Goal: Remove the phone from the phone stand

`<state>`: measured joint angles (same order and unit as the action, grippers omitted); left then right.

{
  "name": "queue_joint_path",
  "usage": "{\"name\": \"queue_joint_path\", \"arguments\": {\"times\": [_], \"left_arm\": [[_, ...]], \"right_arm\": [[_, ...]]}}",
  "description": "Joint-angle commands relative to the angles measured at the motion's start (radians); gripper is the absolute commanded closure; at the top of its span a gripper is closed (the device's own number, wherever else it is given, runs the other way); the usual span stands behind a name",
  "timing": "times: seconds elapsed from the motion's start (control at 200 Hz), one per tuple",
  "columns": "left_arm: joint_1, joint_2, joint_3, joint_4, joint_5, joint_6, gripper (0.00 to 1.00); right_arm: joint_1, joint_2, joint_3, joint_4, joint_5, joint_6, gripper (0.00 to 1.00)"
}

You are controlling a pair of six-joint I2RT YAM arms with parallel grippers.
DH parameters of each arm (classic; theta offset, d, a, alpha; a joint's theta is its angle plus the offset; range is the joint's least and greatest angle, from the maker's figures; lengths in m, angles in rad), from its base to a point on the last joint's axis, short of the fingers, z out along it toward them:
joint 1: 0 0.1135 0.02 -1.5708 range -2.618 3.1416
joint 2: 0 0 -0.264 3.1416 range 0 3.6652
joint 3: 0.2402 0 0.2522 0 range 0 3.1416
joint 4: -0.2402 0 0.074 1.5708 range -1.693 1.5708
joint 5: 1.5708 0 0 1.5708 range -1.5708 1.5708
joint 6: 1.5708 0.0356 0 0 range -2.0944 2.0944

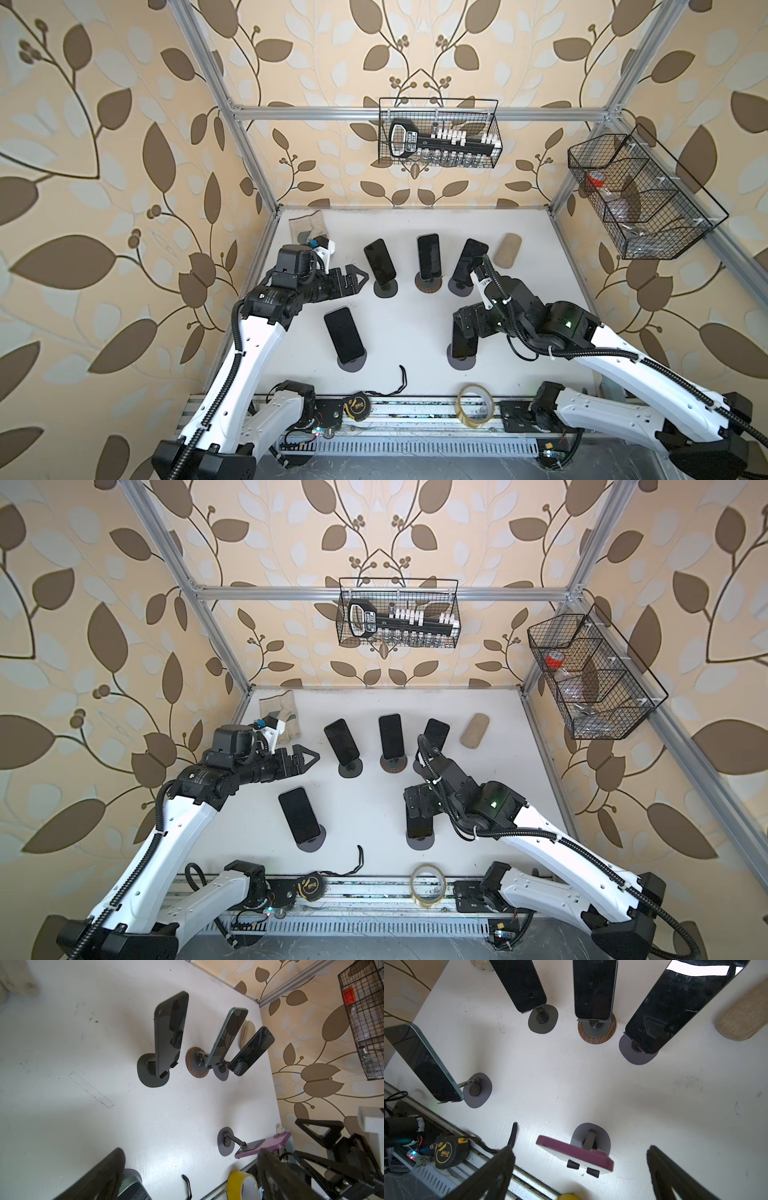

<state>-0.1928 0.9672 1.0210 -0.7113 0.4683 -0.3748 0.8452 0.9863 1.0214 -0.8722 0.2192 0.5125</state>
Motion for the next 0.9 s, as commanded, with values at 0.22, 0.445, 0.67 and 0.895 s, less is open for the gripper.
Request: {"name": "queue_joint_path", "arguments": {"times": [0.22, 0.445, 0.67, 0.895], "left_arm": [[-0.205, 0.042, 0.033, 0.014, -0.173, -0.052, 0.01], [-0.375, 0.108, 0.023, 0.043, -0.296, -0.087, 0.01], [-0.416, 0.127, -0.029, 0.114, -0.271, -0.106, 0.01], [-0.427, 0.144, -0.079, 0.168, -0.259, -0.122, 0.01]], "right_arm": [[0.047, 0.016, -0.023, -0.002, 0.061, 0.095, 0.00], [0.115, 0.063, -0.035, 0.000, 0.158, 0.211, 0.00], [0.152, 0.105, -0.056, -0.012, 0.201, 0.311, 0.03], [0.152, 0.103, -0.088, -0.009, 0.207, 0.342, 0.07]]}}
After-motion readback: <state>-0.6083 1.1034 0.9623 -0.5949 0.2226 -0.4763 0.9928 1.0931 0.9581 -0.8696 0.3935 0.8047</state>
